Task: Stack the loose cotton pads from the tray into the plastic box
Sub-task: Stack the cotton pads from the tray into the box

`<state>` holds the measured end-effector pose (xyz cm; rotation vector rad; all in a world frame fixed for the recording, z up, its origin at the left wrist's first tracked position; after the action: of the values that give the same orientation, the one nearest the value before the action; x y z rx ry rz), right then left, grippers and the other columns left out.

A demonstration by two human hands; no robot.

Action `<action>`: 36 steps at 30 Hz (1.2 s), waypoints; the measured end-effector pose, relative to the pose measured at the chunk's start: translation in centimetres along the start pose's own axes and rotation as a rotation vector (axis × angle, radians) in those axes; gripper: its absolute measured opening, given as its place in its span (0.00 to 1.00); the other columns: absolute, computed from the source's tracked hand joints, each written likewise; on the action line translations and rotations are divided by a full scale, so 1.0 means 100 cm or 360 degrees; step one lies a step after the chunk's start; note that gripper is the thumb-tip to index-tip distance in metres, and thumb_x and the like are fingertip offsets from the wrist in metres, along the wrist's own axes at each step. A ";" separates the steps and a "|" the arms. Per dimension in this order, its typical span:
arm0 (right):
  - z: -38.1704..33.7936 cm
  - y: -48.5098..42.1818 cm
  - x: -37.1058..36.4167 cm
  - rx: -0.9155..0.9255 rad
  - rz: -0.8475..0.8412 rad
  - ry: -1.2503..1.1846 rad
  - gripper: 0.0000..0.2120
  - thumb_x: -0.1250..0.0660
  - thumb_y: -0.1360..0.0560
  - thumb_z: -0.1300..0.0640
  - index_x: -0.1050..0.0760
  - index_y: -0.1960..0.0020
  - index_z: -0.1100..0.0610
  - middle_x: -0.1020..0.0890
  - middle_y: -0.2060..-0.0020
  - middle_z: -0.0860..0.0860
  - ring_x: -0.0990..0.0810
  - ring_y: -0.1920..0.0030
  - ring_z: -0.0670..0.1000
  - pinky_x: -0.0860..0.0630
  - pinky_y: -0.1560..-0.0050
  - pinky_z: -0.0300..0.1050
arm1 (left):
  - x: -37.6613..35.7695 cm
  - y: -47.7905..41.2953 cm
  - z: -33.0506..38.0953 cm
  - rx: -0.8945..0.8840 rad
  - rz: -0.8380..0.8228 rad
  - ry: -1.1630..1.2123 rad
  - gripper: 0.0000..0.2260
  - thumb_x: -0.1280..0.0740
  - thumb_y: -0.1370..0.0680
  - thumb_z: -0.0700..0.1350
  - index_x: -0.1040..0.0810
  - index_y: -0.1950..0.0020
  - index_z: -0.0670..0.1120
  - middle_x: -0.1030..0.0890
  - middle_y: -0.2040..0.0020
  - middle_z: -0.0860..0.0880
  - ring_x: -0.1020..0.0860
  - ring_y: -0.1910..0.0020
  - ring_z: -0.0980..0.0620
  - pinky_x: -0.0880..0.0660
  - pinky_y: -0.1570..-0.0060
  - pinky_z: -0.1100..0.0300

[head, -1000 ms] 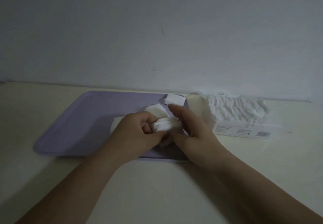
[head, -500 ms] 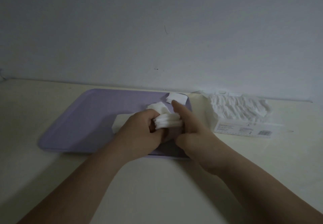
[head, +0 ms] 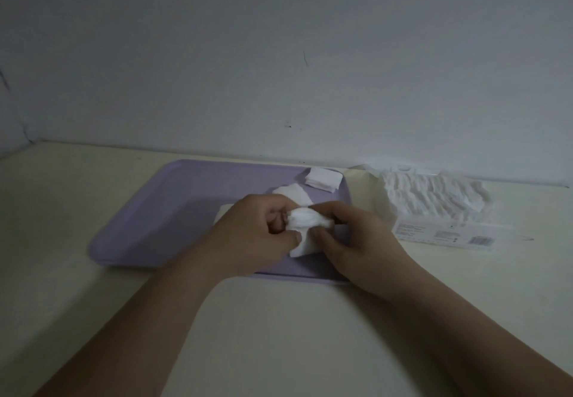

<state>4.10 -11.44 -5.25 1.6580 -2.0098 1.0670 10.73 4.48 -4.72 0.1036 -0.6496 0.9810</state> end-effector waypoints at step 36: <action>0.020 0.003 0.006 -0.0296 0.0233 -0.0195 0.09 0.26 0.25 0.54 0.17 0.46 0.47 0.13 0.54 0.42 0.15 0.51 0.42 0.19 0.45 0.44 | 0.014 0.003 -0.013 0.0174 -0.0153 0.0581 0.20 0.26 0.29 0.28 0.15 0.44 0.49 0.12 0.47 0.45 0.16 0.49 0.48 0.17 0.53 0.54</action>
<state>4.03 -13.23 -6.29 1.5341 -2.2625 0.8116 11.65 6.10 -5.04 0.0494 -0.2538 0.9125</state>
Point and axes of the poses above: each hand's wrist, its own y-axis away from the middle knuckle, its own x-axis out of the back of the hand, z = x × y, the point moved 7 cm from there along -y, towards the middle knuckle
